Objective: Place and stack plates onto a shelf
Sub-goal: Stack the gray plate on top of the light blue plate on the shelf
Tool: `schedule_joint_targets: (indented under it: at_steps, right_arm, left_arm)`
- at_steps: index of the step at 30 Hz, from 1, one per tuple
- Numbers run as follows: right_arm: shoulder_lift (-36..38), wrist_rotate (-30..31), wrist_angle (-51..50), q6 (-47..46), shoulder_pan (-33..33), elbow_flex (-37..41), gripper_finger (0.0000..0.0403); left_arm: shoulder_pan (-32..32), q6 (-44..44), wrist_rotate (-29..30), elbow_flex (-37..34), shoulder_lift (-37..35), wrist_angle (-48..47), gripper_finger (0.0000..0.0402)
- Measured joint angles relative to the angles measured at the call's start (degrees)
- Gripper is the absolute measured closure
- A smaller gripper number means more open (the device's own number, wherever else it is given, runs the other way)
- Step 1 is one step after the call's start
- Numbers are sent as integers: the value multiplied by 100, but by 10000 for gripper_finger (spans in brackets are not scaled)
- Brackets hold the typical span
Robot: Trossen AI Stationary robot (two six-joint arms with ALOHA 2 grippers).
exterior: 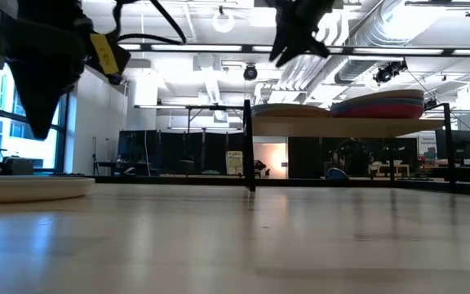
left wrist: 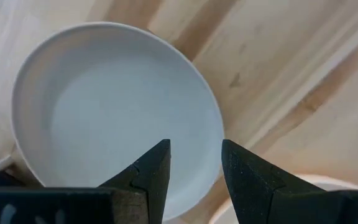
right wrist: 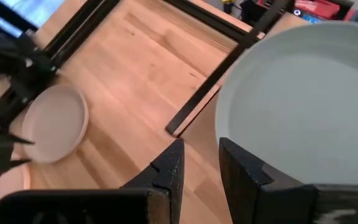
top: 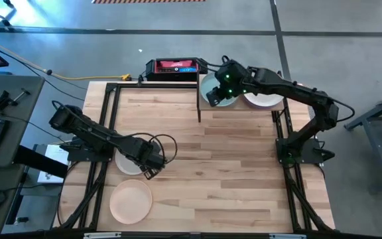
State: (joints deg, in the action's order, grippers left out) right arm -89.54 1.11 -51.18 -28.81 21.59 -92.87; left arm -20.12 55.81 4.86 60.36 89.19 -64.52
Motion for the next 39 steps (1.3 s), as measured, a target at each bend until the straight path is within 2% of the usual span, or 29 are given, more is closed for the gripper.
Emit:
schedule_joint_targets:
  at_steps: [5, 11, 20, 39]
  right_arm:
    - [7, 37, -635, 187, -82, -448, 323]
    - [4, 80, -910, 64, -74, -500, 323]
    - [2, 80, -990, 35, -261, -467, 323]
    - [2, 86, -988, -94, -377, -467, 323]
  left_arm:
    - [-203, 82, -279, 0, 0, 371, 268]
    - [-280, 475, -266, -3, 98, 662, 268]
    - [-280, 906, -273, -583, 195, 1080, 268]
    - [-280, 990, -439, -1352, 192, 1902, 268]
